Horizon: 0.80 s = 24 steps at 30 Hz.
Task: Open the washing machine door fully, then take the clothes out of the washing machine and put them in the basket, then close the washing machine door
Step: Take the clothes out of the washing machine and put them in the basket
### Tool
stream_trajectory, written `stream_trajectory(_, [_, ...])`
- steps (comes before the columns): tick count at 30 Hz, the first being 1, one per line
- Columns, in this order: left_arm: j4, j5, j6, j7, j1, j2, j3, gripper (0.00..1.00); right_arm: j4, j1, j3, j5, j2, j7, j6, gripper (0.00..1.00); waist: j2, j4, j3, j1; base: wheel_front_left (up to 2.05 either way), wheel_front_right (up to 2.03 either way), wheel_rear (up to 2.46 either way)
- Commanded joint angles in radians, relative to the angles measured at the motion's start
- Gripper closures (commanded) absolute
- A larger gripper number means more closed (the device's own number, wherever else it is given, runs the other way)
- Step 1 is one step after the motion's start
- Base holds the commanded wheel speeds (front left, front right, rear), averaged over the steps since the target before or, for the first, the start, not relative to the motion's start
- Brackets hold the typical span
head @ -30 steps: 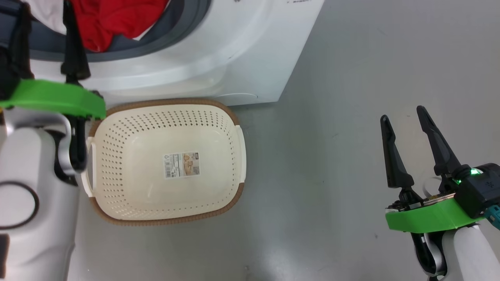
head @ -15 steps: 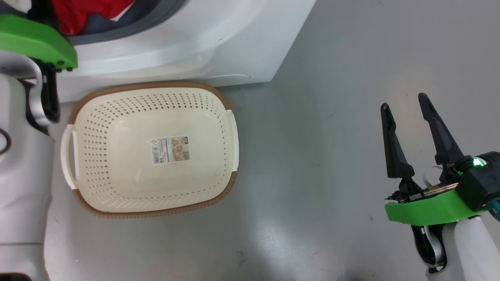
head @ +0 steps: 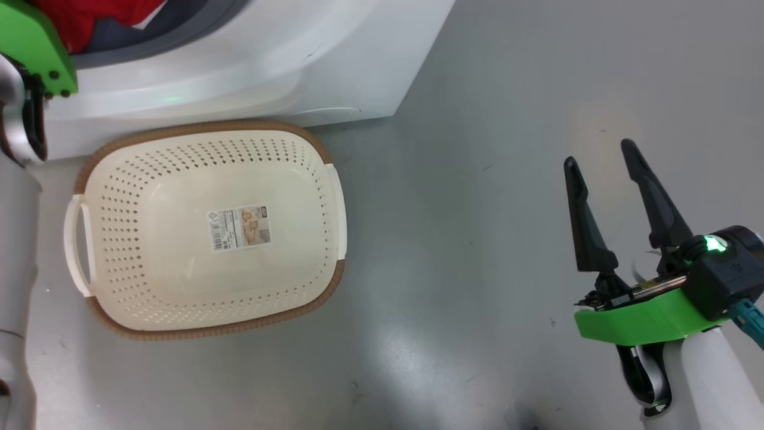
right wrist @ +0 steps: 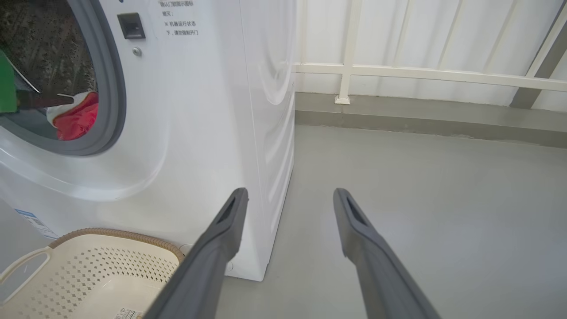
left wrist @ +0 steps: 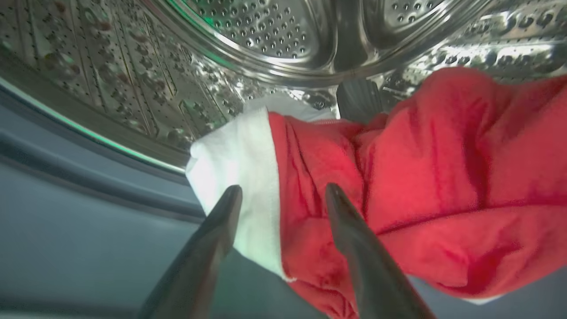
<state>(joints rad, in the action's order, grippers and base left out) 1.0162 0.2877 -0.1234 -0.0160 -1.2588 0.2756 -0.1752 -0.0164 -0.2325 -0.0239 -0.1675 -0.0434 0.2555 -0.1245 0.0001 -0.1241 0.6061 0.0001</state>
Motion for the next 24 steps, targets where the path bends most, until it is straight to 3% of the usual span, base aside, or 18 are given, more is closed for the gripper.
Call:
stream_trajectory(1, [0.002,-0.015,-0.004,-0.017,-0.02,0.059,0.005,0.0,-0.017,-0.001,-0.033,-0.011,-0.007,0.006,-0.006,0.0,-0.0001,-0.006,0.002,-0.0001,0.0,0.0,0.0])
stream_trajectory(13, [0.146,-0.006,0.027,-0.123,-0.088,0.098,-0.015,0.0,-0.001,-0.011,-0.064,-0.038,-0.007,0.006,-0.006,0.0,-0.0001,-0.045,0.011,-0.0001,0.0,0.0,0.0])
stream_trajectory(19, [0.184,-0.026,0.022,-0.145,-0.11,0.122,-0.043,0.0,-0.001,-0.017,-0.079,-0.05,-0.007,0.006,-0.006,0.0,-0.0001,-0.064,0.013,-0.0001,0.0,0.0,0.0])
stream_trajectory(20, [0.19,-0.028,0.024,-0.148,-0.111,0.126,-0.047,0.08,-0.001,-0.018,-0.08,-0.052,-0.007,0.006,-0.006,0.0,-0.0001,-0.066,0.014,-0.0001,0.0,0.0,0.0])
stream_trajectory(23, [0.202,-0.03,0.032,-0.155,-0.113,0.13,-0.057,1.0,-0.001,-0.018,-0.078,-0.055,-0.007,0.006,-0.006,0.0,-0.0001,-0.069,0.016,-0.0001,0.0,0.0,0.0])
stream_trajectory(24, [0.205,-0.03,0.032,-0.155,-0.114,0.129,-0.059,1.0,0.0,-0.018,-0.076,-0.055,-0.007,0.006,-0.006,0.0,-0.0001,-0.069,0.017,-0.0001,0.0,0.0,0.0])
